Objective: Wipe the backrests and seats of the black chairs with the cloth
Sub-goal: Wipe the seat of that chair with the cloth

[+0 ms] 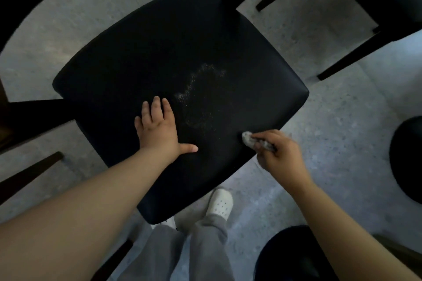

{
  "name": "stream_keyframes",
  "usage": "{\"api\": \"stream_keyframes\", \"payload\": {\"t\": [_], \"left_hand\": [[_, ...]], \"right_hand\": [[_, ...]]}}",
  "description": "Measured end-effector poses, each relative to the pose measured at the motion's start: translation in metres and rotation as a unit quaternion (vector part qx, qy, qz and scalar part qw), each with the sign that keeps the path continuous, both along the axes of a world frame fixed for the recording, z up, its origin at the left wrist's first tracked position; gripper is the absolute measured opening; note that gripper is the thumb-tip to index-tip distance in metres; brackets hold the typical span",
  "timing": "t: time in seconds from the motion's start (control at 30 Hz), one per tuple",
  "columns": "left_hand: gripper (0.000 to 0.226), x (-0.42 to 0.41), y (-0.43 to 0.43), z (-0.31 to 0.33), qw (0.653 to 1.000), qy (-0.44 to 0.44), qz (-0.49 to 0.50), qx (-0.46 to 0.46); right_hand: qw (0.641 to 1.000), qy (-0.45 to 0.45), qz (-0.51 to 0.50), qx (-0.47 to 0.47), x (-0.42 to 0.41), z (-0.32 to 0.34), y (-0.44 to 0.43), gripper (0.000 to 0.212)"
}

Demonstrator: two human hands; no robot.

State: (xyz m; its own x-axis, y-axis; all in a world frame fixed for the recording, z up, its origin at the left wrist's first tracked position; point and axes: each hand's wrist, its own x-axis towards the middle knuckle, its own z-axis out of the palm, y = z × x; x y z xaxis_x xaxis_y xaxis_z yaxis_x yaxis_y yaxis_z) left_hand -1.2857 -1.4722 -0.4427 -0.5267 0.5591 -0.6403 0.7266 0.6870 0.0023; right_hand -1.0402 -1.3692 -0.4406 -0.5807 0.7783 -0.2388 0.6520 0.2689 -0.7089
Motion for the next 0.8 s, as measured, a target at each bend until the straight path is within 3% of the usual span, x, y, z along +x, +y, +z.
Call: {"api": "stream_keyframes", "payload": {"t": [0.23,0.37,0.53,0.6,0.7,0.8], "left_hand": [[0.144,-0.001,-0.001,-0.005,1.000,0.003,0.002,0.001],[0.144,-0.001,-0.001,-0.007,1.000,0.007,0.003,0.000],[0.143,-0.001,-0.002,-0.006,1.000,0.004,0.005,0.009],[0.143,-0.001,-0.001,-0.006,1.000,0.008,0.000,0.001],[0.143,-0.001,-0.001,-0.006,1.000,0.014,-0.004,-0.001],[0.144,-0.001,-0.001,-0.007,1.000,0.008,-0.001,0.000]], "right_hand": [[0.991,0.013,-0.092,0.100,-0.034,-0.009,0.059,0.023],[0.991,-0.004,-0.071,0.115,-0.036,-0.025,0.027,0.026],[0.999,0.039,-0.001,-0.030,0.004,-0.009,-0.044,0.032],[0.997,0.053,-0.024,-0.056,0.010,-0.001,-0.045,0.033],[0.995,0.067,-0.072,0.035,-0.006,0.002,-0.005,0.027],[0.993,0.027,-0.069,0.088,-0.030,-0.010,0.029,0.026]]}}
